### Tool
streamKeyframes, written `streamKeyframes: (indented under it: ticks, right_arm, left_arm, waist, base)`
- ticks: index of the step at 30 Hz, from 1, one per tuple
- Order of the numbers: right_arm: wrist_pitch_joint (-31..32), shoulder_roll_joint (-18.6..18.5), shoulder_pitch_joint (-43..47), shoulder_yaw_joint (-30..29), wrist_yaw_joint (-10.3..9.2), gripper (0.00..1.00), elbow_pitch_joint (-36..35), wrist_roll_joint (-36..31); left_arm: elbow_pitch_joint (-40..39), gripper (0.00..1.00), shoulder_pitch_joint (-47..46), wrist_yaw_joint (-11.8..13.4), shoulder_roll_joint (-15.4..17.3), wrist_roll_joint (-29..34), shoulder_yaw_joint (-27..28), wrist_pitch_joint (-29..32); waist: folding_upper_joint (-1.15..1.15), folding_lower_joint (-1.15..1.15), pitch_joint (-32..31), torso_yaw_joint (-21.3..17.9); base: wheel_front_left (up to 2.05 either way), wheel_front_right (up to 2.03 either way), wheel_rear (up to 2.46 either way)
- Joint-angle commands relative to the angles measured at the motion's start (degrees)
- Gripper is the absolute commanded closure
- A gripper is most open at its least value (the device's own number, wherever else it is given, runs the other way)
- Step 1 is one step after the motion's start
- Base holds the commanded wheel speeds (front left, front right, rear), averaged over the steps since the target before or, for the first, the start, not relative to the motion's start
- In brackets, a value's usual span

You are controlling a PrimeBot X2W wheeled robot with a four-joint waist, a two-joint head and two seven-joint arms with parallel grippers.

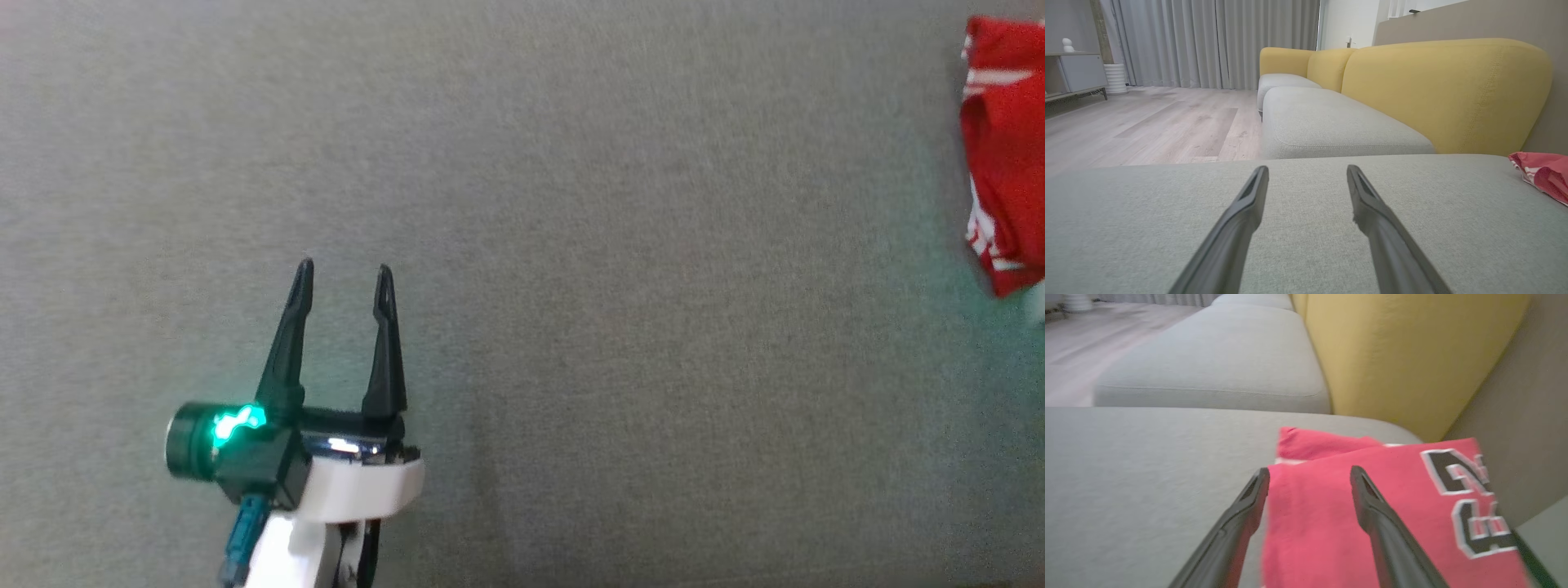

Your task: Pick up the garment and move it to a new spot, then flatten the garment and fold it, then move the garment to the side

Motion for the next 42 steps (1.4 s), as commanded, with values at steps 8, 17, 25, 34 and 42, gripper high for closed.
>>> streamKeyframes:
  ticks: [8,17,25,34,42]
  right_arm:
    - [-7.2,10.1,12.1,9.9,-0.05,0.00,-6.6,-1.1]
    - [-11.8,20.3,23.8,13.1,-0.05,0.00,-13.8,-5.2]
    - [-11.8,25.4,34.6,10.2,-0.05,0.00,-22.1,-9.9]
    - [-11.8,26.7,38.3,8.4,-0.05,0.00,-24.4,-10.7]
    - [-11.8,27.2,39.0,7.2,-0.05,0.00,-24.5,-10.6]
  left_arm:
    - [1.2,0.00,4.4,0.7,-0.2,-1.4,2.1,-0.3]
    - [2.5,0.00,9.8,0.1,-0.2,-0.5,3.1,-0.3]
    - [2.3,0.00,14.0,-3.0,-0.2,-0.2,4.6,-0.3]
    - [2.7,0.00,16.4,-3.5,-0.2,-0.2,6.1,-0.3]
    - [3.0,0.00,16.9,-3.5,-0.2,-0.1,6.5,-0.3]
  waist:
    - [0.00,0.00,-9.7,5.5]
    - [0.00,0.00,-18.6,9.2]
    - [0.00,0.00,-22.5,9.5]
    - [0.00,0.00,-24.0,9.1]
    - [0.00,0.00,-24.2,9.1]
  base:
    - [0.00,0.00,0.00]
    - [0.00,0.00,0.00]
    - [0.00,0.00,0.00]
    - [0.00,0.00,0.00]
    - [0.00,0.00,0.00]
